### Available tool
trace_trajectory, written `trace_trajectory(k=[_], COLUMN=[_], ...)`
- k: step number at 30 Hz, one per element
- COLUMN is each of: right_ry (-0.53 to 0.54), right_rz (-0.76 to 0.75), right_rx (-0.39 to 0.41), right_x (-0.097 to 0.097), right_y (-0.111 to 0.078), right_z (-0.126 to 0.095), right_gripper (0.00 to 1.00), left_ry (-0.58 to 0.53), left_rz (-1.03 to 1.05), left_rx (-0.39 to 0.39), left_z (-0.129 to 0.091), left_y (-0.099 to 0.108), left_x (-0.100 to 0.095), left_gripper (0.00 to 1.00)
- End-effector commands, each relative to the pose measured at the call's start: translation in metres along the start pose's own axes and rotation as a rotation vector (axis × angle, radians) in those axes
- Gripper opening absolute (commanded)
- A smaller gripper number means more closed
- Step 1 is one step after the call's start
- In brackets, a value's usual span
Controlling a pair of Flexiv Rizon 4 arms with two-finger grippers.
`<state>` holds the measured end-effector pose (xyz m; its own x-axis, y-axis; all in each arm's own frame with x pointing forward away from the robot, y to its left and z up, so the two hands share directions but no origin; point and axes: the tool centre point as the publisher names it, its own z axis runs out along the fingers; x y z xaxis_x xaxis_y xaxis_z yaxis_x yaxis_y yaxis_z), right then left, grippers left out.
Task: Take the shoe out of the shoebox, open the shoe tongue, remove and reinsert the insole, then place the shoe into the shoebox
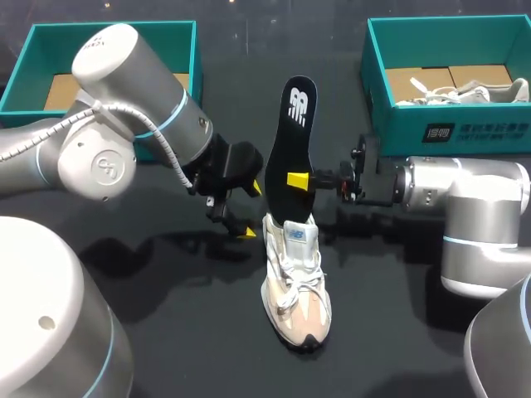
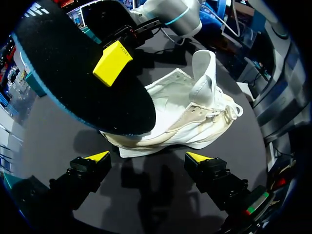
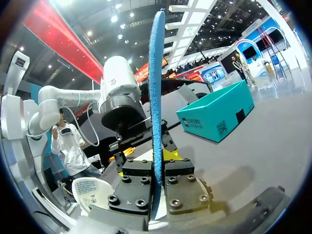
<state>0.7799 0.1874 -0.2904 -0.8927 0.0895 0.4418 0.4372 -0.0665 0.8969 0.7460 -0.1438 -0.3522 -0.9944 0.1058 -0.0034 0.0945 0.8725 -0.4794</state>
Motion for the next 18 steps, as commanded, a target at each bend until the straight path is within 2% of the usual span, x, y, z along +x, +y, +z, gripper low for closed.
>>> trace_trajectory(k=[1,18], right_ry=[0.007,0.004], right_rz=[-0.011,0.022], right_rx=[-0.003,0.049], right_x=[0.0,0.011], right_y=[-0.007,-0.036], right_z=[0.0,-0.002], right_gripper=[0.0,0.0], left_ry=[0.0,0.0], left_rz=[0.001,0.001], left_rx=[-0.001,-0.001], left_z=[0.001,0.001], left_y=[0.0,0.0], left_x=[0.0,0.0], left_gripper=[1.0,1.0])
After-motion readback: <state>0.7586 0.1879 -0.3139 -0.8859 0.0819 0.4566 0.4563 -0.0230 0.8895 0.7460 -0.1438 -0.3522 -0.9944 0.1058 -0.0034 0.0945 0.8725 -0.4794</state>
